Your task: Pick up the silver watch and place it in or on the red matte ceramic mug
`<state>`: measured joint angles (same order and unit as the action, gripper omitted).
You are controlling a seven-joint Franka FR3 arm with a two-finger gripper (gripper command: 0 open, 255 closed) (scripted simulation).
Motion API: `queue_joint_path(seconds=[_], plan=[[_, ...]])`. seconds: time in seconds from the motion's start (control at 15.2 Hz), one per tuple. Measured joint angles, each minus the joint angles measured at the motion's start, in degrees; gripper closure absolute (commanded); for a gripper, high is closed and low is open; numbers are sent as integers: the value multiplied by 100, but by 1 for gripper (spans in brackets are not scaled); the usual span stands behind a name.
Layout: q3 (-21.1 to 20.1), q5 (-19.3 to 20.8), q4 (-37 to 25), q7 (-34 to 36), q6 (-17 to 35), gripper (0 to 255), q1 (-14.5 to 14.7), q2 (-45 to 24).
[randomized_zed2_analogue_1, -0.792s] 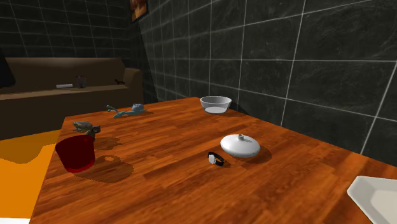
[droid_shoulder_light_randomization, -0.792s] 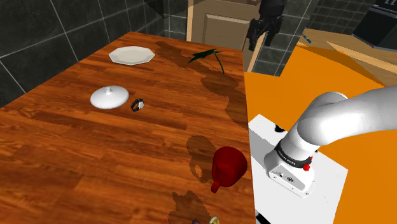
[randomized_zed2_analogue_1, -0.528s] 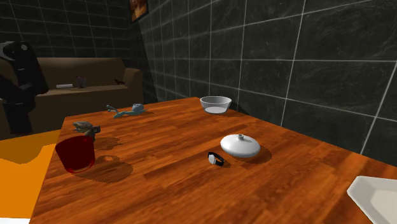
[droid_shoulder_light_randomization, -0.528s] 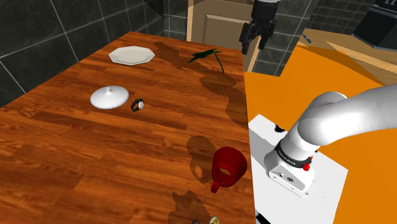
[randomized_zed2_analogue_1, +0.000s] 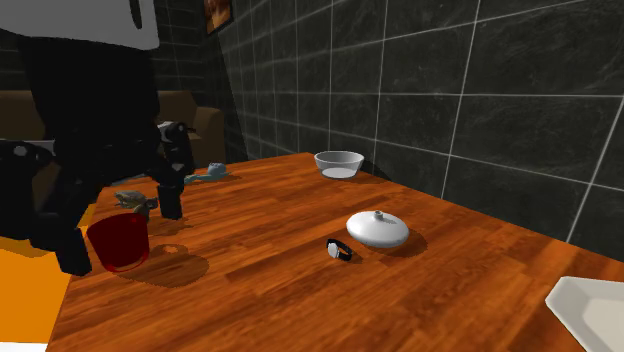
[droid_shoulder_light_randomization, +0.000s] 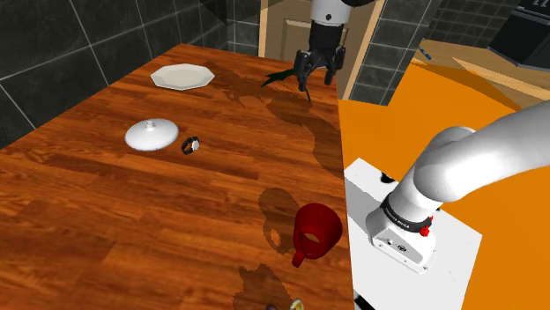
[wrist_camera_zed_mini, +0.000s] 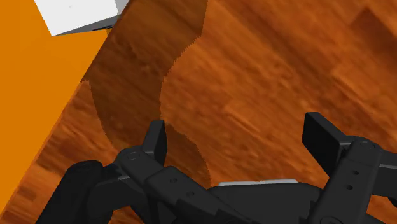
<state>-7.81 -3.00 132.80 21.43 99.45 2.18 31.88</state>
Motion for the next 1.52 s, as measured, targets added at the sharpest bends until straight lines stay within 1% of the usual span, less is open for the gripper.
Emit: queue_joint_path(seconds=[0.4, 0.73, 0.92, 1.12, 1.39, 1.52], plan=[[-509, -188, -230, 795, 742, 0, 95, -886], [-862, -144, -644, 1434, 1291, 0, 131, -1781], [-1081, -25, -995, 1899, 1598, 0, 187, -2407], [-1225, 172, -1481, 2332, 1780, 0, 246, -3055], [-1324, 477, -2093, 2868, 2001, 0, 381, -3878], [-1349, 647, -2494, 3154, 2031, 0, 498, -4309]])
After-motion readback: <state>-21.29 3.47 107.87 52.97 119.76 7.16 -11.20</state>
